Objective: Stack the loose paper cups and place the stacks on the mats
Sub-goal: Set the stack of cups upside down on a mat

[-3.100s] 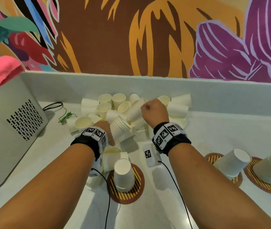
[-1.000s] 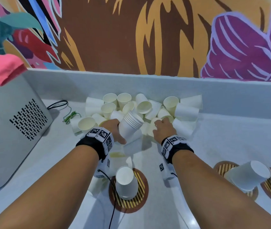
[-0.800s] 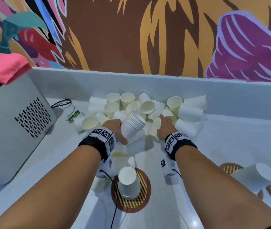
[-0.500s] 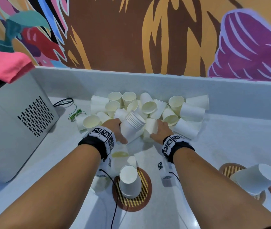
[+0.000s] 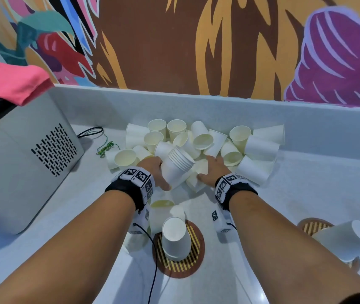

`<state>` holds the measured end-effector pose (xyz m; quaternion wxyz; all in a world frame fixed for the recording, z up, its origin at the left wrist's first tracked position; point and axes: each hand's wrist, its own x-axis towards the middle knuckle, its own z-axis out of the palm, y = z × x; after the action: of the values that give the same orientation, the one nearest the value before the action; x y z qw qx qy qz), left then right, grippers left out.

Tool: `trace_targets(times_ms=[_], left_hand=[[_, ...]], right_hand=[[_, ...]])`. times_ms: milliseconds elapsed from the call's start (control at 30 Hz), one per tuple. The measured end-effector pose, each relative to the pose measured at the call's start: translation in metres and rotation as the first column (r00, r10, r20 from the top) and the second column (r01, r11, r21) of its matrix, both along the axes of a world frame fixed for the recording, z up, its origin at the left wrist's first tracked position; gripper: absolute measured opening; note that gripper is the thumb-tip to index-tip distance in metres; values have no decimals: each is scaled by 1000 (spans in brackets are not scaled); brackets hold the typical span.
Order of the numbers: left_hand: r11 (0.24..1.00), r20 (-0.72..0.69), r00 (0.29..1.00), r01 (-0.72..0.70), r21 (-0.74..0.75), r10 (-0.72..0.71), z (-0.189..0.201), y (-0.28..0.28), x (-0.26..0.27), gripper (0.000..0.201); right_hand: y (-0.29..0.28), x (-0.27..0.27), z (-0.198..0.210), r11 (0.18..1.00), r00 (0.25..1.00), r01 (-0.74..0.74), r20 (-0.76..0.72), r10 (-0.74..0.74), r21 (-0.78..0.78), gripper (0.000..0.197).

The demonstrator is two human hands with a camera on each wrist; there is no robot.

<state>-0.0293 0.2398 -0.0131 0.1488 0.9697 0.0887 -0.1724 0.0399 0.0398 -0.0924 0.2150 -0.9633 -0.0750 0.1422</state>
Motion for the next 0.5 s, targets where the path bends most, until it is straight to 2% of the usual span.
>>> trace_targets(times_ms=[67,133,167,267,333,400,500], left_hand=[[1000,-8,1000,-8,-2,8,0,1,1,64],[1000,-19,1000,-18,4,18,1,2,2,63],[1000,-29,999,-21,8,22,1,3,2,62],[999,-47,999,-23,22,24,3,1,3,61],[1000,-31,999,-15,24,15,5,-4,3,63],[1000,5,1000,-12,14,12,6,-7,3,64],[999,40,999,-28,-41,30,7,-9,0,62]], right_hand=[[-2,1,8,1000,1000,15,22,-15,-1,54],[-5,0,24,998,989,44,139,-48,34,29],[-8,-1,35,995,973,72,212,-86,71,23],[-10,-5,72,968,887,143,407,-218,208,22],[-6,-11,90,949,854,127,455,-252,289,24],[2,-19,102,951,852,62,481,-208,301,26],[17,-33,105,963,870,-74,489,-65,260,28]])
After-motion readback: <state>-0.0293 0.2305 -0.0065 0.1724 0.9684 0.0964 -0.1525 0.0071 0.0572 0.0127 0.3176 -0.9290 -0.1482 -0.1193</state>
